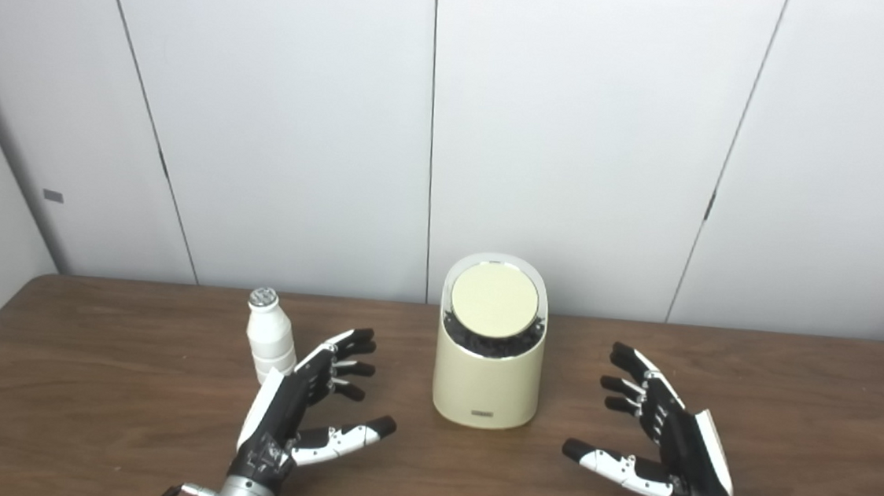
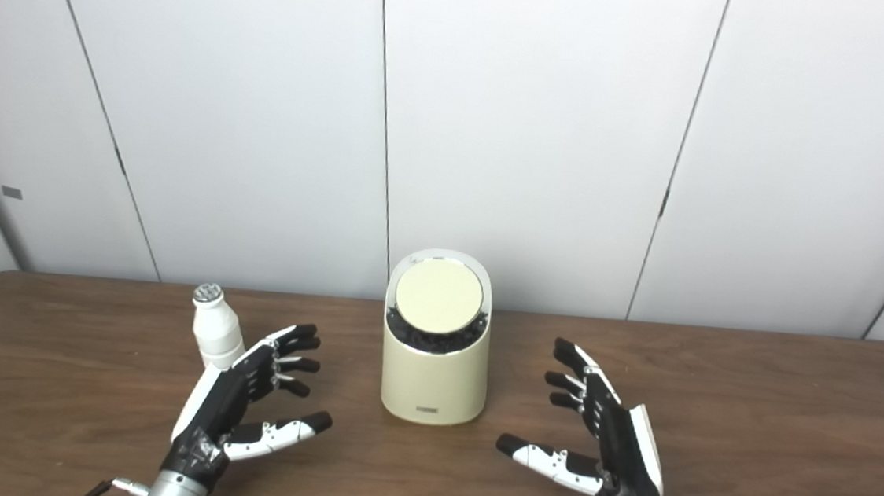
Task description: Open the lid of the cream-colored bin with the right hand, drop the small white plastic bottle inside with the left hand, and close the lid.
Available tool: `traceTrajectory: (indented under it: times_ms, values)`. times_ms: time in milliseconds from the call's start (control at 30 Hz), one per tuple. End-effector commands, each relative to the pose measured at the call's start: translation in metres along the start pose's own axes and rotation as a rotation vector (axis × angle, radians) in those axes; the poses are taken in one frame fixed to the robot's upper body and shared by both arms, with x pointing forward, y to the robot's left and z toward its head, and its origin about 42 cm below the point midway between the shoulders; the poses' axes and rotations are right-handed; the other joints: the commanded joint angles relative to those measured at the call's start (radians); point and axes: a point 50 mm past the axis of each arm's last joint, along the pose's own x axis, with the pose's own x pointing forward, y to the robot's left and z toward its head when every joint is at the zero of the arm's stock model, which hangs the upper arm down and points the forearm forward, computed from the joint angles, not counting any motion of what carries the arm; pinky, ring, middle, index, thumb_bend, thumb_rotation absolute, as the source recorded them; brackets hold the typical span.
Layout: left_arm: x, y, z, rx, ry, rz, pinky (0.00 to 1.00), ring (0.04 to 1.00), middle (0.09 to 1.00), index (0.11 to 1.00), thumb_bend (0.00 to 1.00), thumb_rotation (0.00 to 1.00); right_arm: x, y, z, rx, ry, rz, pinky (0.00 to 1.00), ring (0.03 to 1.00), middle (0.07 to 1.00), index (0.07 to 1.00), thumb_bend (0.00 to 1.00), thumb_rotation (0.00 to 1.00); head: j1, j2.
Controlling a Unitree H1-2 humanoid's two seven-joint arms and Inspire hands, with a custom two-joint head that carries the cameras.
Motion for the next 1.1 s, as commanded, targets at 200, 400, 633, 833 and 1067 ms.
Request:
traceTrajectory:
  times_ms: [200,400,633,833,1067]
  values:
    - [0.013,0.003,0.013,-0.015,-0.077,0.007,0.6,0.73,0.825,0.869,0.74,0.16,0.01,0.0,0.016,0.01,-0.078,-0.003,0.72,0.786,0.876,0.857,0.73,0.2,0.0,0.002]
    - [0.014,0.002,0.013,-0.01,-0.081,0.01,0.59,0.725,0.825,0.88,0.74,0.16,0.009,0.0,0.015,0.005,-0.078,0.001,0.72,0.787,0.872,0.858,0.72,0.21,0.003,0.004]
    - [0.015,-0.002,0.013,-0.005,-0.076,0.007,0.59,0.721,0.82,0.875,0.74,0.18,0.017,0.007,0.021,0.014,-0.061,-0.024,0.73,0.796,0.868,0.864,0.74,0.23,0.01,-0.003]
    - [0.015,-0.004,0.015,-0.021,-0.079,0.003,0.59,0.718,0.82,0.881,0.74,0.17,0.049,0.014,0.051,-0.059,-0.116,-0.031,0.7,0.825,0.867,0.878,0.72,0.27,0.004,-0.003]
    - [0.015,-0.005,0.016,-0.03,-0.079,-0.002,0.59,0.714,0.815,0.881,0.74,0.16,0.084,0.022,0.092,-0.178,-0.142,-0.054,0.77,0.892,0.895,0.881,0.77,0.37,0.0,-0.004]
